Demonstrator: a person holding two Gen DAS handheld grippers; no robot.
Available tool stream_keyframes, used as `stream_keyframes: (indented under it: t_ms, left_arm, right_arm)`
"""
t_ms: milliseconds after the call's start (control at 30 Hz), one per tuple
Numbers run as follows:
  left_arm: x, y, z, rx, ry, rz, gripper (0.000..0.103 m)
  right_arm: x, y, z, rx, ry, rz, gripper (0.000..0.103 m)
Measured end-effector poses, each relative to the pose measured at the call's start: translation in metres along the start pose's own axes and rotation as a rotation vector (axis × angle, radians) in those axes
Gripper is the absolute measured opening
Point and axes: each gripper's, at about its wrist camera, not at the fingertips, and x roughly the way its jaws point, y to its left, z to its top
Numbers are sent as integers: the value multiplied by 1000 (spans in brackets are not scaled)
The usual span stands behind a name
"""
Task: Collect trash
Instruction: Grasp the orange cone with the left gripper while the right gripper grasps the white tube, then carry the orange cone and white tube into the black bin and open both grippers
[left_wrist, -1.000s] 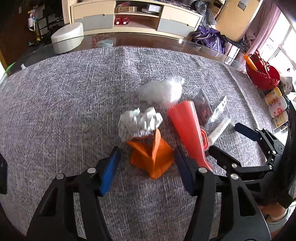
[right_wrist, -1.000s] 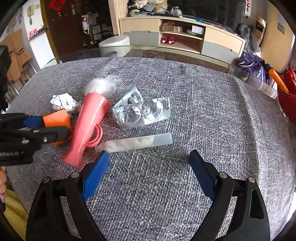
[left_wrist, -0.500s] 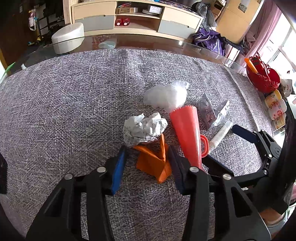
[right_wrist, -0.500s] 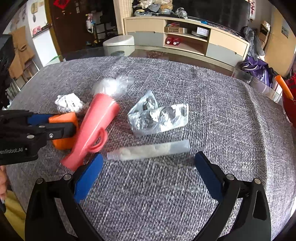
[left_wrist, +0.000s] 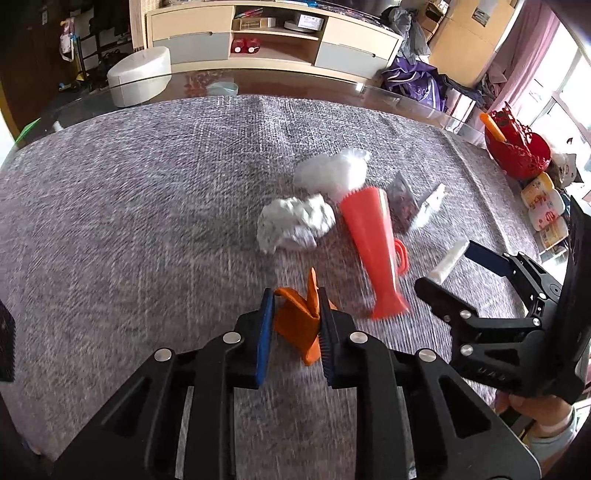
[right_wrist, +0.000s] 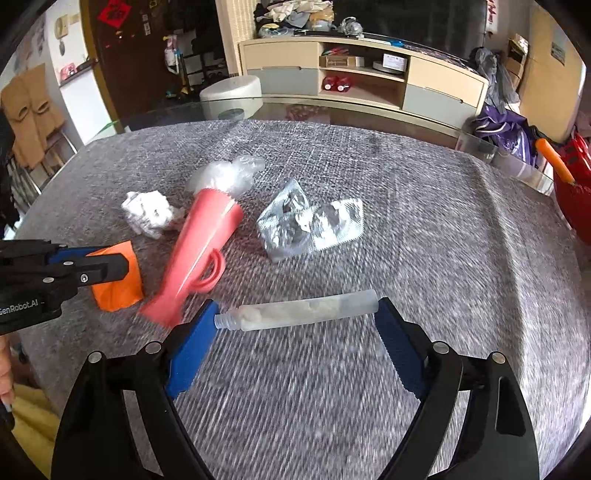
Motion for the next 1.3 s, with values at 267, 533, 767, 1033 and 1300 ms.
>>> stream_keyframes:
  t_ms: [267, 533, 767, 1033, 1300]
  left_arm:
    - [-53, -15, -37, 40, -57, -24, 20]
    - [-98, -33, -91, 113, -97, -51, 21]
    - [-99, -37, -144, 103, -59, -48, 21]
    - [-83, -39, -198, 76, -1, -64, 21]
    - [-57, -35, -240, 47, 75, -80, 21]
  right_arm:
    - [-46, 4, -32, 56, -11, 44, 86]
    - [-85, 22, -70, 74, 2, 113, 86]
    - [-99, 36, -101, 75, 12, 134, 86]
    - [-97, 47, -140, 102, 56, 165, 86]
    - [-85, 59, -175, 106, 122, 170, 86]
